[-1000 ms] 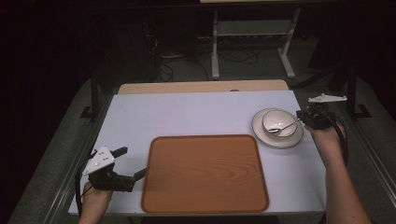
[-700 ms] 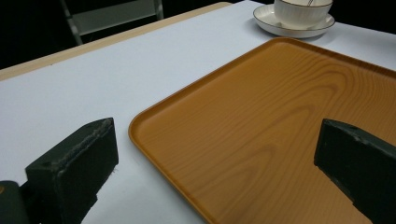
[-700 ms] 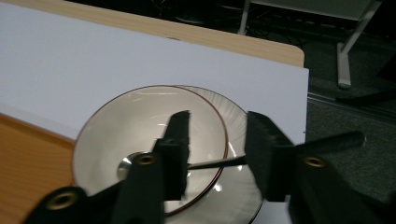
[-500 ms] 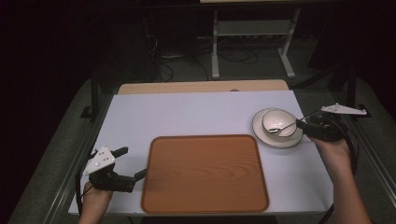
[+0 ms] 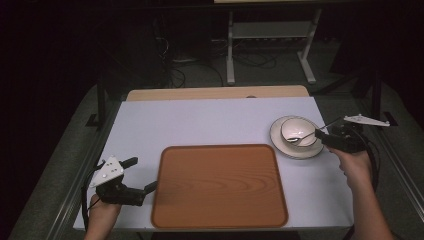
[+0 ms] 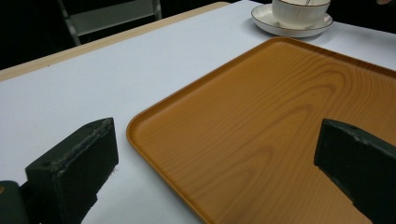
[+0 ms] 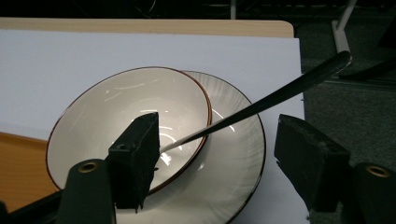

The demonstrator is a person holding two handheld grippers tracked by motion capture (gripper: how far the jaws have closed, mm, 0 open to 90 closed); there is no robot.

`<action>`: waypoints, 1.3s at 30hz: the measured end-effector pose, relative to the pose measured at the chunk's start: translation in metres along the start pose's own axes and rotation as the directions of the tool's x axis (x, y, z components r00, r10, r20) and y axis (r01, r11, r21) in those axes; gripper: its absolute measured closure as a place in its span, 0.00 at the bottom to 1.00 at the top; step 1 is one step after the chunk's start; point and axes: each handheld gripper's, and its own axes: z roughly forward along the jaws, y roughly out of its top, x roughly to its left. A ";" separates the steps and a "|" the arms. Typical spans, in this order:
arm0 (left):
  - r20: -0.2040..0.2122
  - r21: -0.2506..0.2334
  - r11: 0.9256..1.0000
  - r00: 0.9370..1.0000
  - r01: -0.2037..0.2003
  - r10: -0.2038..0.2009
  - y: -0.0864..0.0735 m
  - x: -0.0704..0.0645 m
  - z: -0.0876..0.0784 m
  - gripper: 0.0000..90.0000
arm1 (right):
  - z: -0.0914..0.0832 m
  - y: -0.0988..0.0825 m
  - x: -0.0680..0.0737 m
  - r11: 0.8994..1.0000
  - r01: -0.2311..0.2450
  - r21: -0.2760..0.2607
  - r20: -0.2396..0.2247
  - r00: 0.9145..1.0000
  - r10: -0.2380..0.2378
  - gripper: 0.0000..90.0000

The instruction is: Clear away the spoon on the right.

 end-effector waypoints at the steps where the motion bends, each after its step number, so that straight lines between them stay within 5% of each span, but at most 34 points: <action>1: 0.000 0.000 1.000 1.000 -0.001 0.001 0.000 0.000 0.000 0.00 | 0.002 -0.001 0.000 1.000 0.003 -0.003 0.001 1.000 -0.003 0.34; 13: -0.001 0.005 1.000 1.000 -0.007 0.007 0.000 -0.001 0.001 0.00 | 0.034 -0.004 0.001 1.000 -0.018 -0.005 -0.025 1.000 0.018 0.37; 39: -0.001 0.007 1.000 1.000 -0.010 0.010 0.001 -0.002 0.001 0.00 | 0.035 -0.009 0.006 1.000 0.030 -0.004 -0.018 0.999 -0.030 0.70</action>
